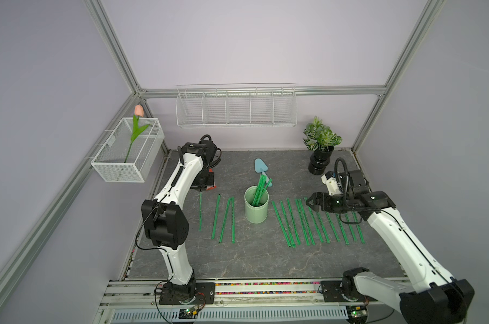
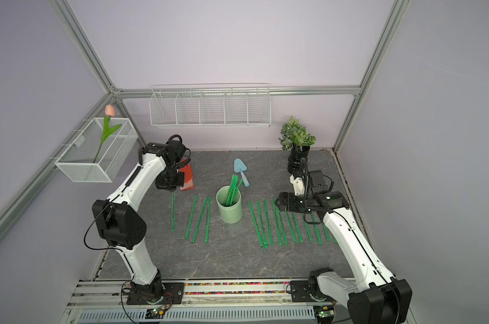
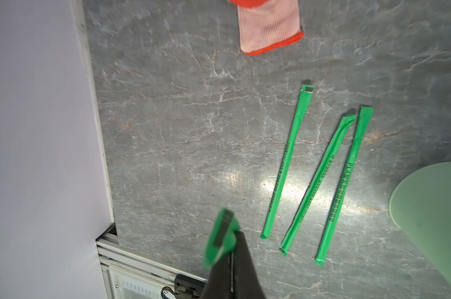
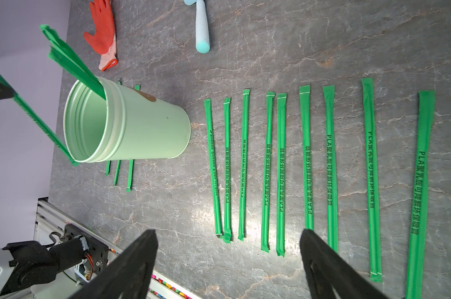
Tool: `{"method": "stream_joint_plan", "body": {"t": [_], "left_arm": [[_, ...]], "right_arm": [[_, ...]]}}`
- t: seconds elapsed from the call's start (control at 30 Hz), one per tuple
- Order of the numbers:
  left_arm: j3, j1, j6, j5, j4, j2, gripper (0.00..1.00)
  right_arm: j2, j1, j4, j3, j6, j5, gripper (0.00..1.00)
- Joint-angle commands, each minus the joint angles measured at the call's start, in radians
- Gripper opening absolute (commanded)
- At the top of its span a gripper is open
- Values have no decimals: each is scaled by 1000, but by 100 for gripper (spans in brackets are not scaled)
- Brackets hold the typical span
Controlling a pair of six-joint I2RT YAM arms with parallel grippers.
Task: Take the straws out of the storage container
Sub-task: Place the straw at the center of the board.
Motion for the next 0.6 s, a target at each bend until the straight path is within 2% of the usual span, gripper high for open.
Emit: {"method": "stream_joint_plan", "body": {"t": [0.0,0.33,0.57], "left_arm": [[-31,11,29,59,32,43,0],[-17,36,61,98,61,173,0],[-10,60,72,106,76,216,3]], "right_arm": [[15,4,0,-19,-17,-2,89],[32,4,3,-23,-30,16,89],[54,4,24,-28,-27,7,89]]}}
